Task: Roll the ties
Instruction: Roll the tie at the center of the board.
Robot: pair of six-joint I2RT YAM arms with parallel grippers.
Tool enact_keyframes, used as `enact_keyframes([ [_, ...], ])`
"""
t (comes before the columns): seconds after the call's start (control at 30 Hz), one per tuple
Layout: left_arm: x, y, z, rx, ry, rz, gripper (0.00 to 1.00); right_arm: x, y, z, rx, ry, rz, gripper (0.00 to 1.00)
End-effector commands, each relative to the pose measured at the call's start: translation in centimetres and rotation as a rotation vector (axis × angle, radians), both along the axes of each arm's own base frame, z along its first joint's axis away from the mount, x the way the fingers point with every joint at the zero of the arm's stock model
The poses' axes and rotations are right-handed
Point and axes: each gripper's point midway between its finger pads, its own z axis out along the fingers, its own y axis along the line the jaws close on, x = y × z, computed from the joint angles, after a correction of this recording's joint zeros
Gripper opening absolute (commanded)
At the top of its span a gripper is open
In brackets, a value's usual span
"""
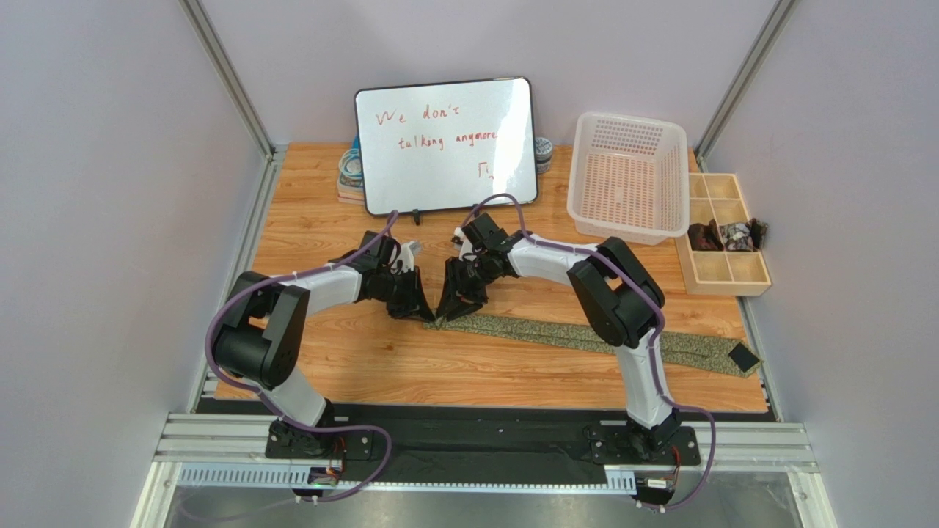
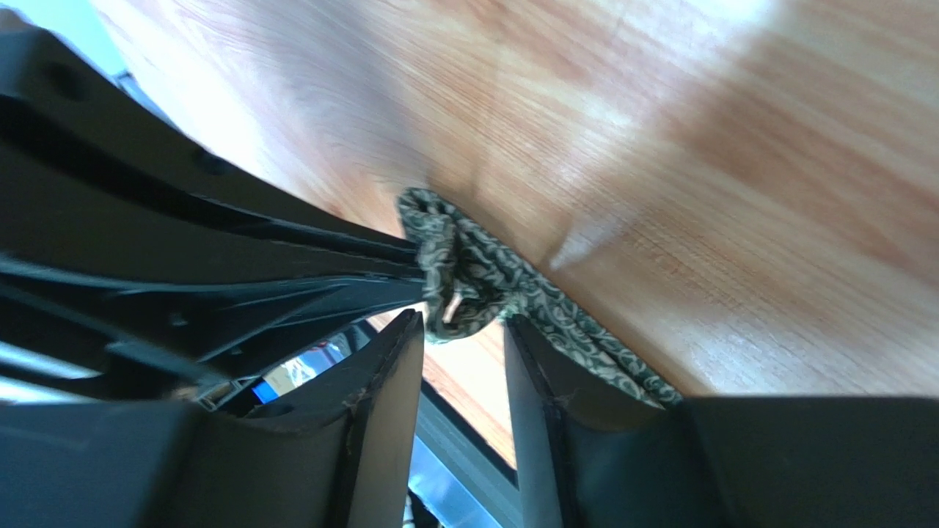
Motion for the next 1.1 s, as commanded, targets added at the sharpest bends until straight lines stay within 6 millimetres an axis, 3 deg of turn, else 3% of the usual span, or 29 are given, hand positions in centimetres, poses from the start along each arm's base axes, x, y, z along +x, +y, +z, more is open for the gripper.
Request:
enact_keyframes([
  [0.0,0.0,1.3,-1.3,0.094,-0.006,0.004,0.08,-0.1,-0.2,-0.5,-0.037,-0.031,0.046,0.33],
  [0.13,0.0,1.0,-1.1,0.077,-0.010,0.001,0.09,-0.2,-1.3,-1.2,-0.079,-0.048,0.076,0.22],
  [0.2,0.0,0.7,-0.9,0.057,-0.004,-0.009,0.15,0.1,-1.6,-1.4,-0.092,-0.069,0.084,0.16],
  [0.27,-0.1,0.3,0.0,0.032,-0.022,-0.039,0.23,0.5,-2.0,-1.8,-0.113,-0.088,0.094,0.11],
  [0.37,0.0,0.1,2.4,-0.013,-0.105,-0.104,0.47,0.3,-2.3,-2.5,-0.130,-0.076,0.113,0.05],
  [0.47,0.4,0.6,5.4,-0.043,-0.245,-0.178,0.57,0.1,-2.6,-3.0,-0.141,-0.068,0.124,0.02],
  [0.67,0.4,2.4,9.3,-0.036,-0.548,-0.432,0.59,0.0,-2.8,-3.3,-0.123,-0.063,0.127,0.00],
  [0.77,0.4,2.4,11.0,-0.023,-0.750,-0.632,0.59,-0.1,-2.9,-3.6,-0.102,-0.056,0.127,0.00],
  [0.83,-0.7,2.4,11.8,-0.034,-0.857,-0.822,0.59,-0.1,-2.8,-3.6,-0.086,-0.064,0.138,0.00],
  [0.9,-2.0,2.9,11.2,-0.022,-0.960,-1.009,0.59,-0.1,-2.5,-3.6,-0.062,-0.072,0.153,0.00],
  [1.07,-2.9,3.0,8.8,-0.012,-1.065,-1.191,0.59,-0.8,-2.4,-3.8,-0.021,-0.066,0.204,0.00],
])
